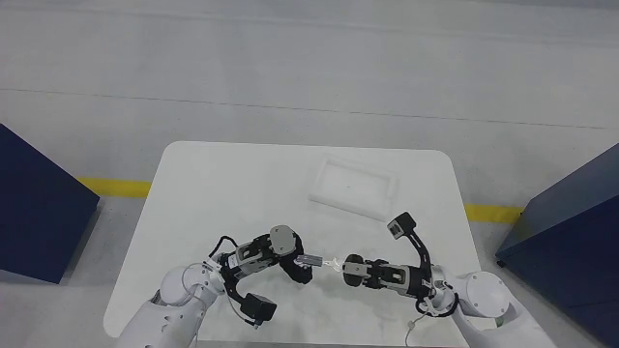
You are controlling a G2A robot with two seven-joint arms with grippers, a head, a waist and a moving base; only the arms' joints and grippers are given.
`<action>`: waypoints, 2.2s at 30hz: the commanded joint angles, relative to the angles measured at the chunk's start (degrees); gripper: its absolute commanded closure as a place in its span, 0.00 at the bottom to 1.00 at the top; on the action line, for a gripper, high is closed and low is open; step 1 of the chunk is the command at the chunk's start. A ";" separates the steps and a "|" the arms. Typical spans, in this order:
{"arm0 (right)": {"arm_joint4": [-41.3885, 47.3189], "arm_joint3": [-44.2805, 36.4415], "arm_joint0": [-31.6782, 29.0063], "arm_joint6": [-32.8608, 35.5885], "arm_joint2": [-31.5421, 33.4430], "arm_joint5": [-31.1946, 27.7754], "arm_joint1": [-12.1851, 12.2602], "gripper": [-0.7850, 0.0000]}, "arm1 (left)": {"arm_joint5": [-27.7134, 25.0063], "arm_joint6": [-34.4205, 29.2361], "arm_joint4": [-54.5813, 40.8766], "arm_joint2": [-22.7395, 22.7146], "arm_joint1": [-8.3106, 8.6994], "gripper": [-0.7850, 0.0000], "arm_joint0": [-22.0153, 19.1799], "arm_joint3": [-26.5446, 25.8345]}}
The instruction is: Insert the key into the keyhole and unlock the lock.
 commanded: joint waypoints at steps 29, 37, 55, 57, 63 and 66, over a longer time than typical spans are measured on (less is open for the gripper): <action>-1.71 -1.64 0.20 -1.83 -3.26 2.73 -0.59 1.00 | 2.94 -4.06 2.50 -0.91 0.35 1.00 1.27 -1.78; -0.96 -1.80 0.76 -1.97 -4.02 3.15 -0.83 1.00 | 2.78 -4.59 3.41 -0.64 0.38 1.00 1.26 -2.06; 1.17 -0.46 2.23 -2.02 -5.24 5.27 -1.32 1.00 | 2.73 -5.01 4.07 -0.44 0.47 1.00 1.16 -2.07; 1.31 -0.36 2.56 -2.01 -5.55 5.65 -1.41 1.00 | 2.74 -5.09 4.14 -0.41 0.48 1.00 1.15 -2.09; 1.47 0.02 3.38 -2.13 -6.32 6.43 -1.65 1.00 | 2.77 -5.20 4.29 -0.38 0.52 1.00 1.14 -2.12; 1.33 0.17 3.68 -2.30 -6.59 6.56 -1.75 1.00 | 2.69 -5.12 4.30 -0.36 0.54 1.00 1.13 -2.14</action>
